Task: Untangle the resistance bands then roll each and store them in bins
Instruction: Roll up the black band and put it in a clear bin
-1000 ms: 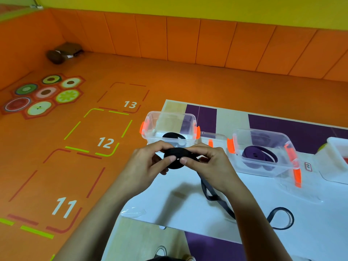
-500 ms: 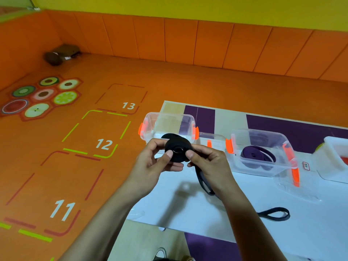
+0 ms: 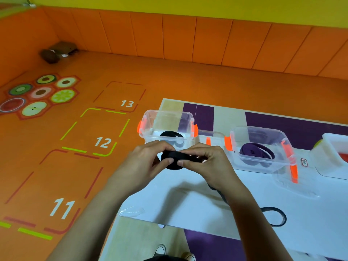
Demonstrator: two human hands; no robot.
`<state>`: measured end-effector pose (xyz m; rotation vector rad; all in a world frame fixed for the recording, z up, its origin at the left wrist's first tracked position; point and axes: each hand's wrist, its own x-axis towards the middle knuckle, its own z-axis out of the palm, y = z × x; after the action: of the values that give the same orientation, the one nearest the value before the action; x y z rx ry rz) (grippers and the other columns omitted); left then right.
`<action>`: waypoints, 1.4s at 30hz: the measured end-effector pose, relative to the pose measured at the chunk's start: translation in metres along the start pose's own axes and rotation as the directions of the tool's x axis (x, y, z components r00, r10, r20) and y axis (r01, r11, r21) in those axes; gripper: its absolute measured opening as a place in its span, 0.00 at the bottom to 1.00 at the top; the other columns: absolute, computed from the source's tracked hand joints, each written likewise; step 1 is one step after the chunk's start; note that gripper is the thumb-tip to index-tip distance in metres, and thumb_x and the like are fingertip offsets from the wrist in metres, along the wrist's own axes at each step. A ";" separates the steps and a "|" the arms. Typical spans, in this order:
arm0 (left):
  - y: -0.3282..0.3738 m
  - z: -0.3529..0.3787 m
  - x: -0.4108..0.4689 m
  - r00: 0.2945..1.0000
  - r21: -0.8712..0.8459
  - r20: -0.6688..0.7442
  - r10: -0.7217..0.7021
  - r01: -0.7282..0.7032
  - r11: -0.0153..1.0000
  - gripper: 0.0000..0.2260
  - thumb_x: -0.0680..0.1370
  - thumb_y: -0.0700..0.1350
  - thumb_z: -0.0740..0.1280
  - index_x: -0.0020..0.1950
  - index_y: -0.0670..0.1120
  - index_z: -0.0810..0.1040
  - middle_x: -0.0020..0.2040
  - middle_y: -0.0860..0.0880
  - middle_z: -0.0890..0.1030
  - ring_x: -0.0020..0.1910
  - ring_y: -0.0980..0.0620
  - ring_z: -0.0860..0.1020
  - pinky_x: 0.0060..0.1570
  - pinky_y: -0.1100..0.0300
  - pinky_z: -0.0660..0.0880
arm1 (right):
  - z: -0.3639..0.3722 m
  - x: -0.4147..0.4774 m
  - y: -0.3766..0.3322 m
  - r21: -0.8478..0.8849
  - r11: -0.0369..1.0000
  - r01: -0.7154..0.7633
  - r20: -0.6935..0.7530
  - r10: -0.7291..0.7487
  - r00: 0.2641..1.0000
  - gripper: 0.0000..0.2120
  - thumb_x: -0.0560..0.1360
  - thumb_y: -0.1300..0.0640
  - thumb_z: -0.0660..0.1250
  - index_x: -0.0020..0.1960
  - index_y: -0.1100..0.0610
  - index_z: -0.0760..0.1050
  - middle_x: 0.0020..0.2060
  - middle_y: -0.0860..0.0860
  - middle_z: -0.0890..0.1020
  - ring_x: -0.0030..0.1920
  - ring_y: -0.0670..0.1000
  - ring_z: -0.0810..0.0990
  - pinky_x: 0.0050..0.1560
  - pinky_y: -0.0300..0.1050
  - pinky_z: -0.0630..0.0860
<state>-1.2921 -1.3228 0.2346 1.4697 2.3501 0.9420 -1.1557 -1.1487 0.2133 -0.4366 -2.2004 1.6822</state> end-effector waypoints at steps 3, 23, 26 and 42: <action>0.002 0.005 -0.001 0.997 0.052 -0.058 0.046 -0.043 0.998 0.06 0.83 0.50 0.66 0.59 0.57 0.75 0.50 0.63 0.76 0.38 0.58 0.79 0.40 0.53 0.75 | 0.001 0.003 0.003 -0.039 0.999 0.038 -0.052 -0.040 0.998 0.12 0.71 0.58 0.79 0.53 0.47 0.87 0.42 0.47 0.84 0.43 0.46 0.79 0.43 0.37 0.72; -0.019 0.014 0.000 0.950 -0.227 -0.290 -0.113 0.046 0.973 0.08 0.82 0.43 0.67 0.61 0.49 0.77 0.49 0.60 0.80 0.39 0.52 0.82 0.42 0.57 0.77 | -0.004 0.013 0.035 -0.377 0.920 -0.110 -0.057 0.096 0.994 0.07 0.74 0.45 0.75 0.47 0.45 0.79 0.33 0.47 0.72 0.33 0.47 0.69 0.35 0.43 0.64; -0.024 0.008 0.000 0.924 -0.229 -0.349 -0.157 0.079 0.970 0.07 0.82 0.43 0.67 0.60 0.50 0.78 0.45 0.55 0.82 0.38 0.53 0.82 0.41 0.59 0.77 | -0.009 0.013 0.044 -0.509 0.841 -0.184 0.018 0.224 0.974 0.08 0.73 0.42 0.74 0.47 0.44 0.77 0.33 0.47 0.75 0.34 0.48 0.73 0.34 0.42 0.67; -0.027 0.003 -0.004 0.931 -0.274 -0.314 -0.185 0.098 0.957 0.07 0.82 0.43 0.67 0.60 0.50 0.78 0.43 0.57 0.82 0.38 0.52 0.83 0.43 0.53 0.79 | -0.016 0.009 0.052 -0.869 0.324 -0.373 -0.042 0.704 0.709 0.33 0.71 0.44 0.75 0.72 0.45 0.66 0.64 0.50 0.74 0.64 0.56 0.75 0.65 0.50 0.69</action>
<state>-1.3083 -1.3327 0.2149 1.0936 2.4022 1.4909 -1.1551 -1.1176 0.1674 -1.3845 -3.3521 0.7240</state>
